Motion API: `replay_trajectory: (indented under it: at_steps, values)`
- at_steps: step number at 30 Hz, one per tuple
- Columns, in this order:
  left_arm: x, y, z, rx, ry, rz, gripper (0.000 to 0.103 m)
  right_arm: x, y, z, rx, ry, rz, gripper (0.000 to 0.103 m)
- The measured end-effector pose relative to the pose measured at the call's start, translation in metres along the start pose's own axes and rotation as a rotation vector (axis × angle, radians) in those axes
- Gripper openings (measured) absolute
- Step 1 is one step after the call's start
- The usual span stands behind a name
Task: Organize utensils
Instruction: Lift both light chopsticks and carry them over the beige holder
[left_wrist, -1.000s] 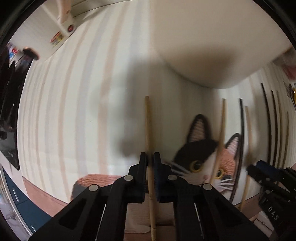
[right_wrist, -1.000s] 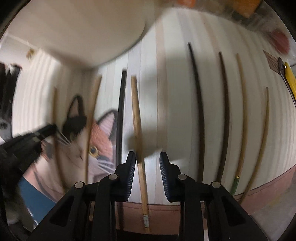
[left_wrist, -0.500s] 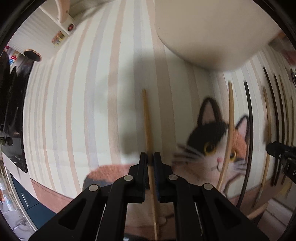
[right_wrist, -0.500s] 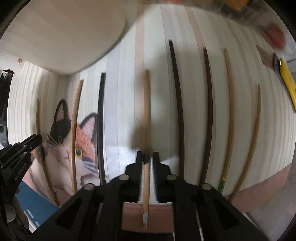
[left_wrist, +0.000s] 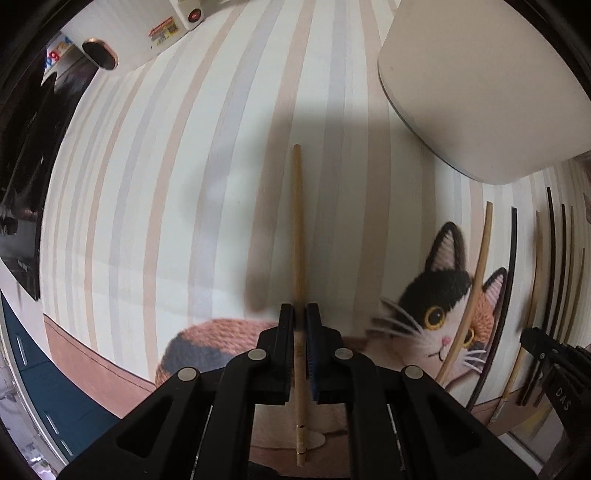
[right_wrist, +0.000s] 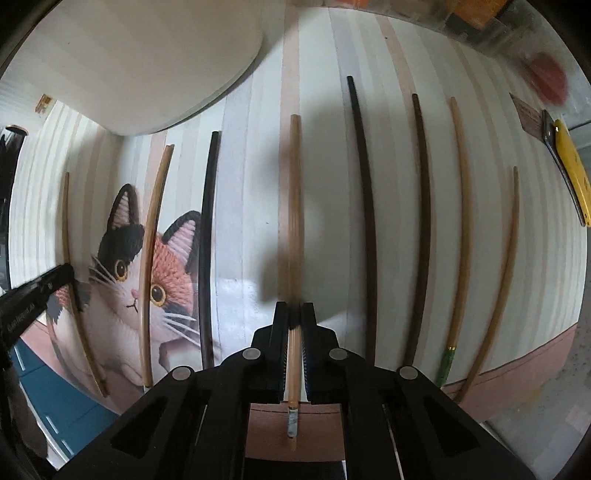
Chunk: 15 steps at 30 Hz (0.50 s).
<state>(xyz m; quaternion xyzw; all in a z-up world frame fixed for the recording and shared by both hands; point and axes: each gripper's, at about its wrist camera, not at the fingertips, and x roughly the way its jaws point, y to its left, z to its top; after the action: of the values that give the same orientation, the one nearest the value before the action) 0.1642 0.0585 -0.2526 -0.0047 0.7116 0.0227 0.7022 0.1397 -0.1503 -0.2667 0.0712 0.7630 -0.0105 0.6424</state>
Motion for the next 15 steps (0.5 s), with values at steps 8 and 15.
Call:
replay_trajectory:
  at_steps: [8,15]
  values:
    - [0.002,-0.014,0.007,0.040,0.005,0.012,0.005,0.008,0.025,0.042,-0.013,0.030,-0.032,0.008]
    - [0.007,-0.023,0.033,0.044,-0.002,0.014,0.005,0.008,0.031,0.069,-0.019,0.037,-0.053,0.008]
